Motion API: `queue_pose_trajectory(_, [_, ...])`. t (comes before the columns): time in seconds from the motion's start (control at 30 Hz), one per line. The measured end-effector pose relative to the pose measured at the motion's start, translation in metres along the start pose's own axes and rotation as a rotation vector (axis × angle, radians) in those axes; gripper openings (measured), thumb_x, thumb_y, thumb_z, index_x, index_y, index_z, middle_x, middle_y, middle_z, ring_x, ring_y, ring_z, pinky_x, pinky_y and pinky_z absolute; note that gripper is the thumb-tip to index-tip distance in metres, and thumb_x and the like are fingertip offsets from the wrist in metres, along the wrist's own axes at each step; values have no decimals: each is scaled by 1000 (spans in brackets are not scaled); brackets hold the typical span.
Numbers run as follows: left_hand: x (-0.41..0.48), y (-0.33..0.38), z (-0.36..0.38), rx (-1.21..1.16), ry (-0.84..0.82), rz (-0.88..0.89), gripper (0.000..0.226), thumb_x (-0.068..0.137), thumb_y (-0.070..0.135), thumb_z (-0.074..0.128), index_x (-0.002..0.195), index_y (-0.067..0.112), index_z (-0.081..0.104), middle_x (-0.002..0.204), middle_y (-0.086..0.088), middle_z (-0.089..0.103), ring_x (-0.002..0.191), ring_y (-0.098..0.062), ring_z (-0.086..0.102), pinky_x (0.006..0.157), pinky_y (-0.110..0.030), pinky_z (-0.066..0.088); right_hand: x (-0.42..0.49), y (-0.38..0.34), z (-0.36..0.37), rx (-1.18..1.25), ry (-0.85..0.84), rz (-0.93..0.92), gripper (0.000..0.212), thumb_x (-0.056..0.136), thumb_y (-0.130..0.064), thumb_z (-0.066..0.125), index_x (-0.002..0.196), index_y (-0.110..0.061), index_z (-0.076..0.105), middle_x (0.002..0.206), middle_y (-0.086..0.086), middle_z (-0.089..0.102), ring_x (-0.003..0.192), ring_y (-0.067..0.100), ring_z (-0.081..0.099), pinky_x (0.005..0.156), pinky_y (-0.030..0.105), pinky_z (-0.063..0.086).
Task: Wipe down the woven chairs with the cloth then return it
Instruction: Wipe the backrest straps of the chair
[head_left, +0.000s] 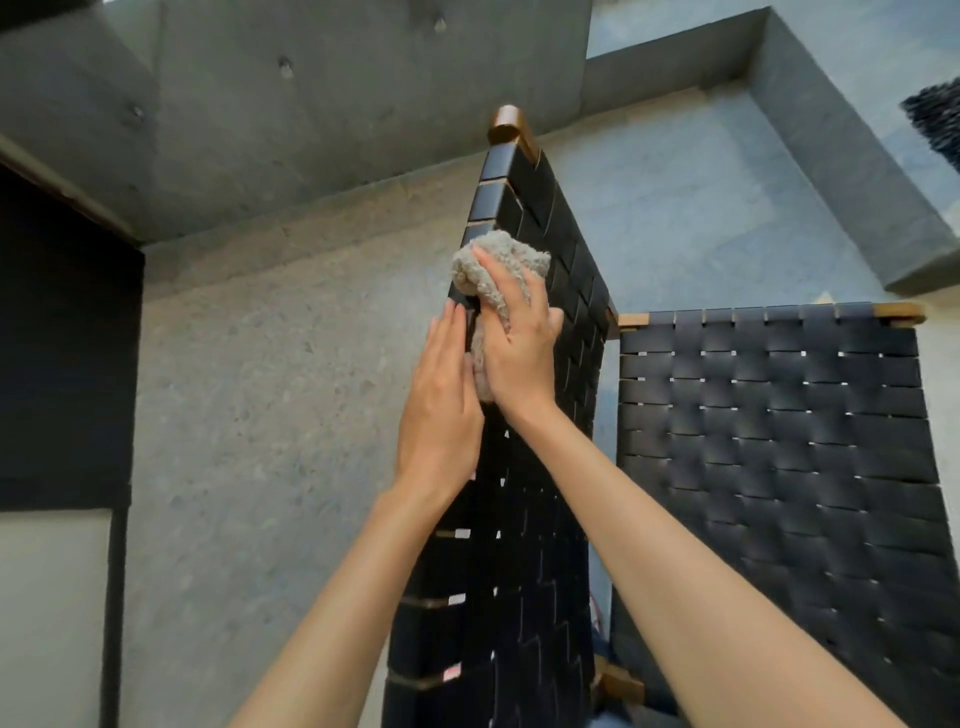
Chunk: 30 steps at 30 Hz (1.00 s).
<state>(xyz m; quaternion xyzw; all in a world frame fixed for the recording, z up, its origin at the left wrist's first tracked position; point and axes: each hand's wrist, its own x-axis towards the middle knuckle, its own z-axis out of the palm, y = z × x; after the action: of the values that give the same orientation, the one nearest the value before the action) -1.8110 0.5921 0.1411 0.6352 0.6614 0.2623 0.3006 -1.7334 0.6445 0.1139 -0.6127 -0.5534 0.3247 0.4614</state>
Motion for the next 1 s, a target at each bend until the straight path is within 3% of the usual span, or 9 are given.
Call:
queue_pose_trajectory(0.1, [-42, -15, -15, -10, -83, 0, 50, 104, 22, 29, 151, 22, 13, 158, 11, 10, 142, 6, 6, 115, -12, 7, -47, -4, -3, 20, -35, 63, 44, 99, -11, 44, 137, -33, 47, 137, 1, 46, 107, 12, 38, 95, 28, 33])
queue_pose_trajectory(0.23, [-98, -30, -33, -63, -192, 10, 52, 103, 25, 32, 151, 26, 12, 158, 15, 6, 141, 9, 4, 114, -11, 6, -115, -11, -7, 18, -83, 154, 41, 101, -15, 42, 137, -34, 46, 136, -3, 46, 110, 21, 41, 85, 2, 23])
queue_pose_trajectory(0.3, [-128, -35, -43, -86, -247, 9, 54, 102, 27, 34, 150, 29, 10, 157, 18, 3, 140, 10, 2, 111, -8, 5, -150, -16, -10, 16, -92, 191, 39, 102, -18, 42, 137, -34, 46, 132, -7, 47, 113, 20, 42, 82, -4, 21])
queue_pose_trajectory(0.43, [-180, -47, -63, -59, -363, 29, 57, 101, 29, 36, 150, 32, 6, 155, 23, -2, 140, 10, 1, 110, -11, 7, -223, -27, -18, 27, -115, 311, 38, 101, -23, 44, 139, -28, 46, 136, -4, 48, 123, 19, 41, 89, 1, 23])
queue_pose_trajectory(0.57, [-210, -54, -78, -12, -436, 53, 57, 102, 23, 38, 151, 26, 9, 152, 21, -1, 143, 2, 4, 116, -19, 10, -287, -39, -28, 4, -129, 400, 39, 101, -26, 45, 140, -26, 46, 140, -2, 47, 127, 21, 41, 106, 28, 32])
queue_pose_trajectory(0.63, [-220, -56, -85, 25, -476, 61, 57, 102, 21, 37, 151, 24, 9, 154, 17, 0, 144, -3, 4, 118, -23, 11, -313, -49, -32, -20, -124, 422, 39, 101, -26, 45, 140, -26, 47, 140, -2, 48, 126, 21, 42, 107, 34, 35])
queue_pose_trajectory(0.8, [-238, -54, -100, 81, -597, 52, 55, 102, 21, 38, 151, 23, 12, 157, 12, 3, 145, -8, 2, 113, -21, 8, -366, -75, -42, -95, -178, 476, 39, 102, -26, 43, 141, -29, 45, 142, -9, 44, 124, 15, 39, 91, 4, 23])
queue_pose_trajectory(0.9, [-251, -43, -110, 89, -647, 8, 54, 102, 21, 38, 151, 22, 15, 158, 9, 6, 146, -10, 4, 116, -27, 12, -377, -92, -59, 15, -256, 504, 38, 101, -25, 46, 138, -35, 44, 137, -16, 46, 128, 8, 41, 101, 12, 31])
queue_pose_trajectory(1.0, [-265, -28, -121, 121, -617, 0, 47, 102, 25, 39, 148, 19, 29, 155, 4, 26, 143, -13, 23, 112, -25, 22, -377, -115, -86, 103, -287, 508, 36, 101, -25, 46, 129, -47, 43, 124, -30, 52, 116, -13, 48, 94, 4, 37])
